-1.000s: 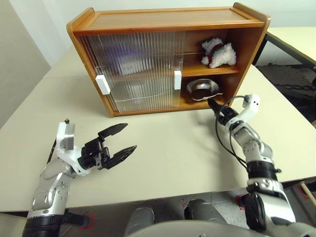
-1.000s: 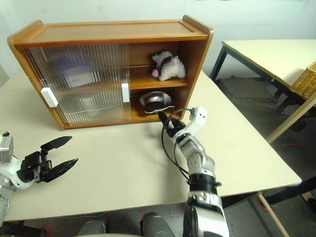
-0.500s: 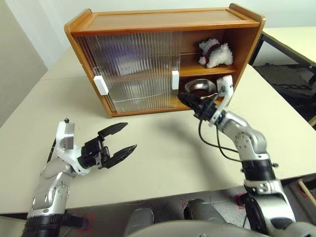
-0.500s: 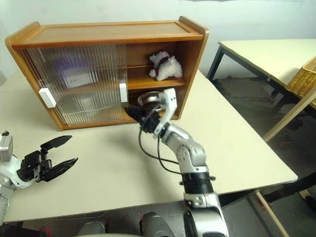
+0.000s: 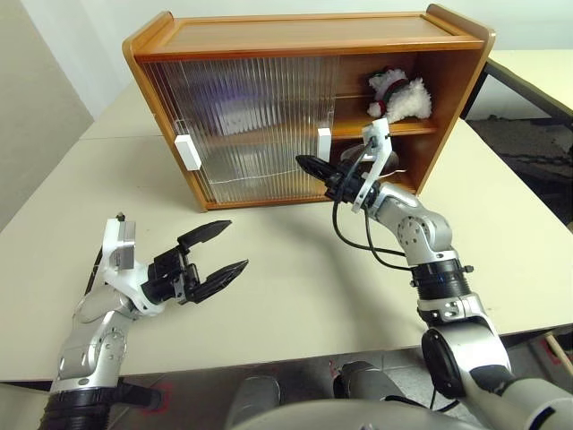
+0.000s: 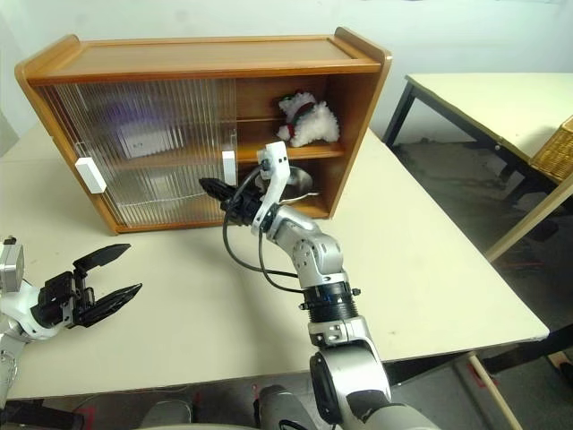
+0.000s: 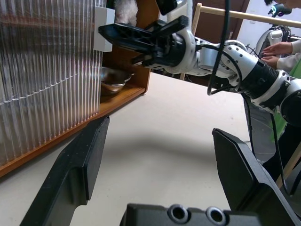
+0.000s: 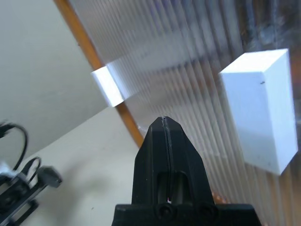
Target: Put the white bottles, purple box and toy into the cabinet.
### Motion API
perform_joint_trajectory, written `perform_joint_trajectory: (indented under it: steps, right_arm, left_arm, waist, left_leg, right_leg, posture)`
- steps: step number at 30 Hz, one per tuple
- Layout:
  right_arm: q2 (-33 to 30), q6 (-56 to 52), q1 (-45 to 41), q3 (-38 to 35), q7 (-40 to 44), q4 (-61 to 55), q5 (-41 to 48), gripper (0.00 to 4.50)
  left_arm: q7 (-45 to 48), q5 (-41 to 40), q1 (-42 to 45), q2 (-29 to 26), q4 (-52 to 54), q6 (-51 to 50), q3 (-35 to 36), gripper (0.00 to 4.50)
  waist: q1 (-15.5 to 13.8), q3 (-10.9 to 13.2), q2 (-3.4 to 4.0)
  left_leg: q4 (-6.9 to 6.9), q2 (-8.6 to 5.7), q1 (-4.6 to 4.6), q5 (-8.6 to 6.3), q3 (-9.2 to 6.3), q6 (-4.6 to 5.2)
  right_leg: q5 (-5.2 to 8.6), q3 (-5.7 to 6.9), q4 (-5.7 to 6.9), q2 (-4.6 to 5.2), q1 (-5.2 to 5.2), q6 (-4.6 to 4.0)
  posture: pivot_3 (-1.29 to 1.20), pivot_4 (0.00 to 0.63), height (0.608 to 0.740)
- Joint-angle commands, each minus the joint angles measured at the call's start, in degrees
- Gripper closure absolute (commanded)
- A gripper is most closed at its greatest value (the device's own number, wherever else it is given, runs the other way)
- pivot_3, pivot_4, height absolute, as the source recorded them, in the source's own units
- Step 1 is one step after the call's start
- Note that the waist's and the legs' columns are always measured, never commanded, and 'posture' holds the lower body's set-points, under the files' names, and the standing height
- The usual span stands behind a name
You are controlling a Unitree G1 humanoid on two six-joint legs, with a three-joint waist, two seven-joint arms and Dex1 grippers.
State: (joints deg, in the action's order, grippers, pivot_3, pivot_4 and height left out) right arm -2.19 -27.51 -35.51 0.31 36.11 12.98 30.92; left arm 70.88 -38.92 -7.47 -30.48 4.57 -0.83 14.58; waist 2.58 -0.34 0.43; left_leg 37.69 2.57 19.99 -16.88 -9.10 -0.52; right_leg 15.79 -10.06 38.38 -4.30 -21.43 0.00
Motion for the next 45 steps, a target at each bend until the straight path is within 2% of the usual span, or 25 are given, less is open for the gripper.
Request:
perform_joint_trajectory:
  steps: [1, 18, 45]
  right_arm:
    - [1.14, 1.10, -1.98, -1.92, -3.58, 2.94, -1.16, 4.45]
    - [0.28, 3.67, -2.23, -7.47, -13.10, 3.99, -2.48, 4.45]
    - [-8.26, 6.23, 2.72, -13.49, -16.18, 1.06, -3.14, 4.45]
  left_arm:
    - [-0.45, 0.31, -0.26, 0.02, 1.03, -0.63, -0.72, 0.00]
    - [-1.08, 0.23, 1.04, -0.05, 1.48, -1.80, -1.48, 0.00]
    - [-0.31, 0.27, 2.54, -0.41, 0.38, -2.09, -1.67, 0.00]
  waist:
    - [0.00, 0.03, 0.03]
    - [-0.25, 0.05, 0.06]
    - [-0.32, 0.05, 0.04]
  left_leg:
    - [0.00, 0.01, -0.01, 0.00, 0.00, 0.00]
    - [0.05, -0.02, 0.08, -0.06, -0.04, -0.04]
    - [0.12, -0.15, 0.09, -0.03, -0.09, -0.04]
  right_leg:
    - [0.00, 0.00, 0.00, 0.01, -0.06, 0.00]
    - [-0.14, 0.00, -0.01, 0.06, -0.15, -0.03]
    - [-0.31, -0.07, -0.04, 0.09, -0.12, -0.01]
  posture:
    - [-0.02, 0.021, 0.740]
    - [-0.04, 0.015, 0.740]
    - [-0.06, 0.000, 0.740]
